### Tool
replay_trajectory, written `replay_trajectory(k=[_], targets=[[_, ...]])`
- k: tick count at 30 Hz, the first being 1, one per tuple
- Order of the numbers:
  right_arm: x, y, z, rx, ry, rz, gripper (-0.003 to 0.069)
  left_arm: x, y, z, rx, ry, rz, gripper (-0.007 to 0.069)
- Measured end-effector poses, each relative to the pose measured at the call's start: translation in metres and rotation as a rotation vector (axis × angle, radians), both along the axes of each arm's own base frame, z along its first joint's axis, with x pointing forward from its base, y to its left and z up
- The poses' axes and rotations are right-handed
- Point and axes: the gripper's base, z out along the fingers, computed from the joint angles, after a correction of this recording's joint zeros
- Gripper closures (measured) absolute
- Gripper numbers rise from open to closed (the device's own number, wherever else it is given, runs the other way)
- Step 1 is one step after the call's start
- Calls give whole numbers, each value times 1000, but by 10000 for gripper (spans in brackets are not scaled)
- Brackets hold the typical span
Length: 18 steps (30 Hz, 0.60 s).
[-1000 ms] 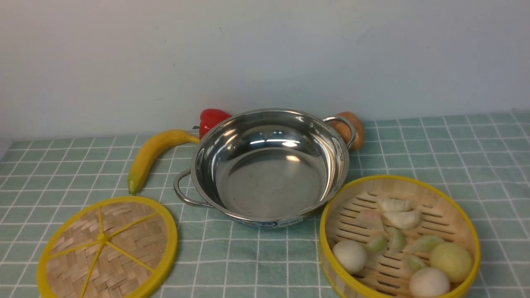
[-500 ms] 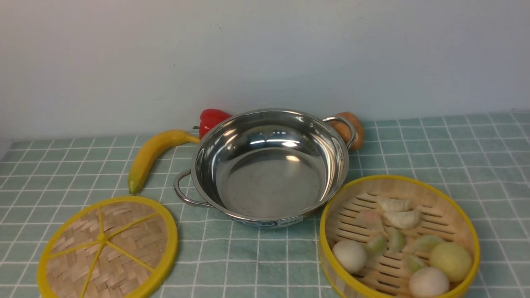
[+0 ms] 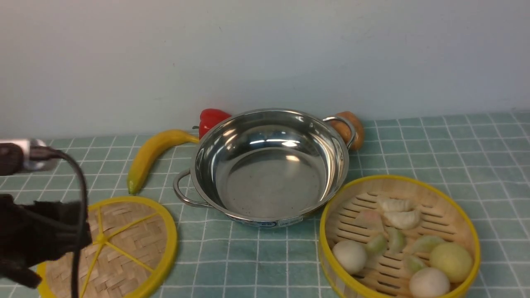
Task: Place the steamer in the pot on the blue tablecloth, and put the lid on the steamer.
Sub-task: 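Reach for and grasp the rim of the bamboo steamer holding the buns with the right gripper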
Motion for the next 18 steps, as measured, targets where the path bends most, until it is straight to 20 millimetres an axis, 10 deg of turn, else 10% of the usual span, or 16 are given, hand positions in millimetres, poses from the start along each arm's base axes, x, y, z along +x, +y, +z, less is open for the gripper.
replay_trajectory(k=[11,18], targets=[[68,8,-96,-9,354,51,416,48,17,-25,121,402,84,381],[83,10,-116,5,352,54,416,51,21,-27,136,425,125,381]])
